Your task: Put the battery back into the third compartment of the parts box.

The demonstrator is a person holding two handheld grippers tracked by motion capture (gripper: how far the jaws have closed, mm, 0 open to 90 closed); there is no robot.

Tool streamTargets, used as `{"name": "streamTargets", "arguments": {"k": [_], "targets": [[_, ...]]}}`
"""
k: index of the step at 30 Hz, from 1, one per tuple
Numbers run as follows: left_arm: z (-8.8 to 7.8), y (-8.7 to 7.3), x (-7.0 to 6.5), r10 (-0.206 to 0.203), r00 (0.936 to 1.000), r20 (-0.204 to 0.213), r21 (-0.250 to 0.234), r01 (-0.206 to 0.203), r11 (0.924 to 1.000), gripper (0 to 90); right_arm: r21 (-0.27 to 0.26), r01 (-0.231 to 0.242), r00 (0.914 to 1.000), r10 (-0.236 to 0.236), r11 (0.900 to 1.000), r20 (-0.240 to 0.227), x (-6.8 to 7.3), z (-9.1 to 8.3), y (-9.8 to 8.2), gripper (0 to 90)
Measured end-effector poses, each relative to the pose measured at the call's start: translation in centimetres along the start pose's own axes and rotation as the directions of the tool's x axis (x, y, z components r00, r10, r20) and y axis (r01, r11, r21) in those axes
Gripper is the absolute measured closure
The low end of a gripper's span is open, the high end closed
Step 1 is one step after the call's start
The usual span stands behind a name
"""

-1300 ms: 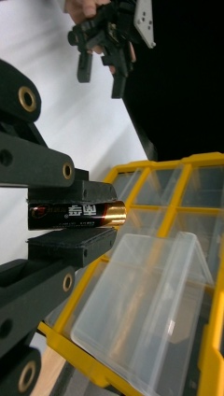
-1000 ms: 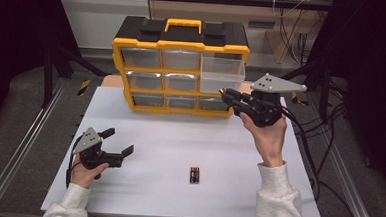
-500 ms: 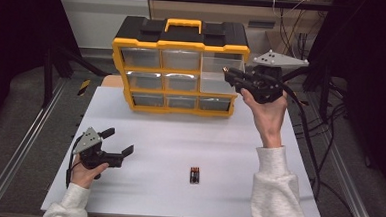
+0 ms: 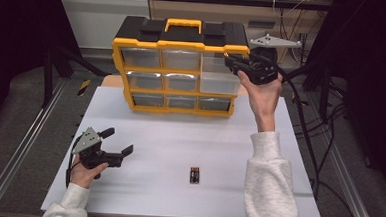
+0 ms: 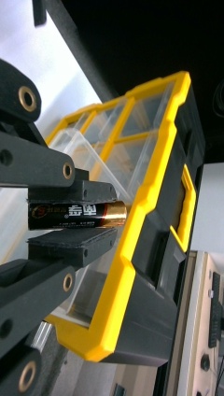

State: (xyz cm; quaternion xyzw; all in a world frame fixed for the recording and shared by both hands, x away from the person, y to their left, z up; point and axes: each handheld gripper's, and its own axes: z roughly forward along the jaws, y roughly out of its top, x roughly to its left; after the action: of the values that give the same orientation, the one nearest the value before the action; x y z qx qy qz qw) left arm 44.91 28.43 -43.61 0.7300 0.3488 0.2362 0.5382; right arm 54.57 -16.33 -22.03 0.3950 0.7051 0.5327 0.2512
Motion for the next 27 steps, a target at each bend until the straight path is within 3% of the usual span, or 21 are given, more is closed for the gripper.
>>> {"name": "streamTargets", "arguments": {"k": [11,27], "targets": [[0.0,0.0,0.0,0.001,1.0000,-0.001,0.002,-0.001,1.0000,0.9,0.044,0.011,0.9992,-0.012,0.999,0.037,-0.8,2.0,-0.5,77.3],[0.0,0.0,0.0,0.000,1.0000,-0.004,0.001,0.000,1.0000,0.9,0.104,0.006,0.9980,-0.012,0.995,0.062,-1.5,2.8,-1.9,77.2]]}}
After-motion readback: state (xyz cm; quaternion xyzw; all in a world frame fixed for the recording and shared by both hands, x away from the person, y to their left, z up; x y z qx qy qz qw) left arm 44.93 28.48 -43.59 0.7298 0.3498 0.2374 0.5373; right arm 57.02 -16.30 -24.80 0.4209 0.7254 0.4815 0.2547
